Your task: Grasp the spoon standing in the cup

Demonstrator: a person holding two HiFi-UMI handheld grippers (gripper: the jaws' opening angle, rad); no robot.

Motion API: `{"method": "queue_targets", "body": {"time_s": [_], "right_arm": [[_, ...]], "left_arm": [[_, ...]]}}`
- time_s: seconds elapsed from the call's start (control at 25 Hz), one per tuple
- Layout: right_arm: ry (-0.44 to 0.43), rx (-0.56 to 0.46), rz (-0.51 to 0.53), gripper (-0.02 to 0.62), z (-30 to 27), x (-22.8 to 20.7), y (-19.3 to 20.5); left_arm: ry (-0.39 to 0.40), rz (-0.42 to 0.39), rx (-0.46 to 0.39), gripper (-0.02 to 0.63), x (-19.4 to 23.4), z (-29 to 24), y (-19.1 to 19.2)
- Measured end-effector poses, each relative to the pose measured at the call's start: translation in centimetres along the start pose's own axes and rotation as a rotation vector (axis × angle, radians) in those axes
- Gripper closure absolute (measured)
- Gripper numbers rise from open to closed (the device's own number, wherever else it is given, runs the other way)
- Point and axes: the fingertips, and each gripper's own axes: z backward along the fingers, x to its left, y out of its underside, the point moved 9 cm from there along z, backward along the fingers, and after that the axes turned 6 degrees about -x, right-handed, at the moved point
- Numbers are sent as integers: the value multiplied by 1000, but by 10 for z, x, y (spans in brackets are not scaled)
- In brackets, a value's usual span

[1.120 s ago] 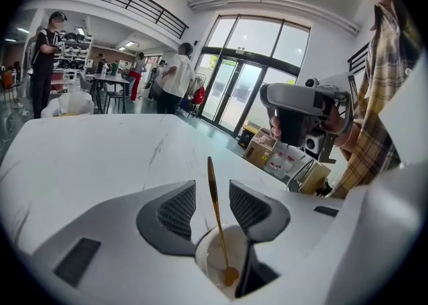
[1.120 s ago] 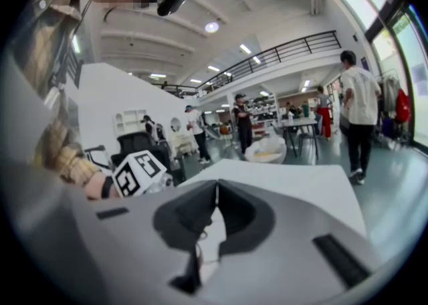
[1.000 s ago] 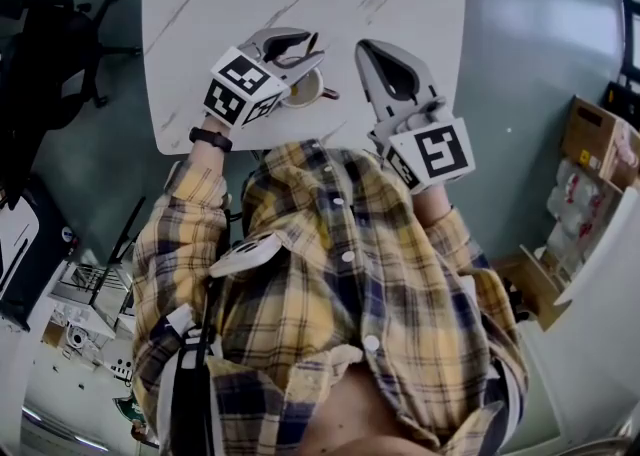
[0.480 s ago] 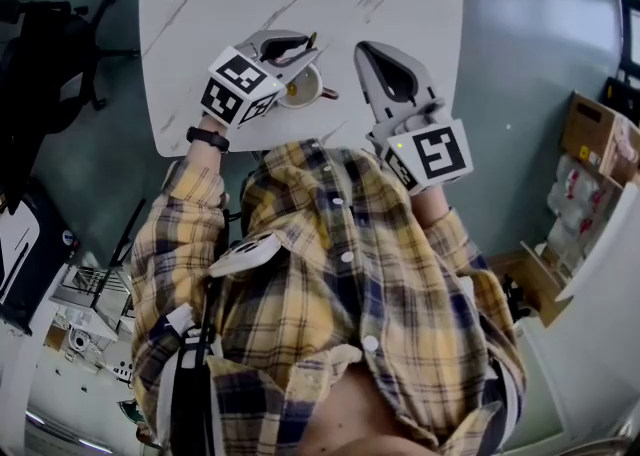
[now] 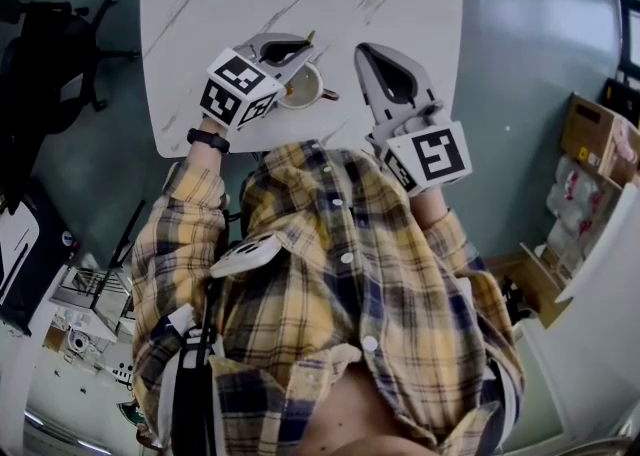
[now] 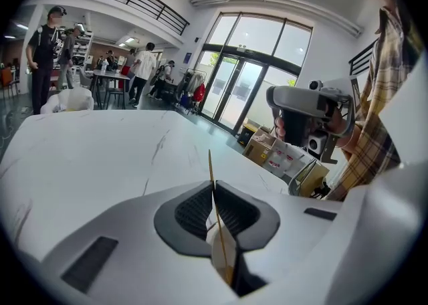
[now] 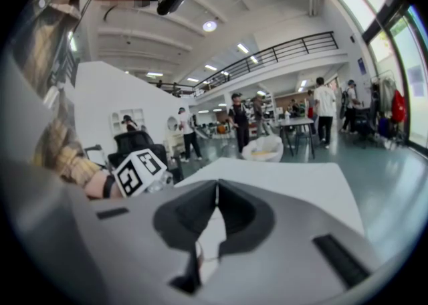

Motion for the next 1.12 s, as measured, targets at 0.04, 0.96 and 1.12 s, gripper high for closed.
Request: {"method": "queue_targets", "body": {"time_s": [0.04, 0.96, 1.12], "right_arm": [[-1, 0, 1, 565, 0, 1, 0], [-17, -46, 33, 565, 11, 10, -13], [-24, -58, 41, 565, 13, 11, -17]], "left_arm": [[-2, 0, -1, 575, 0, 1, 0], [-24, -36, -31, 592, -21, 12, -6], [-38, -44, -50, 592, -25, 16, -10]]}}
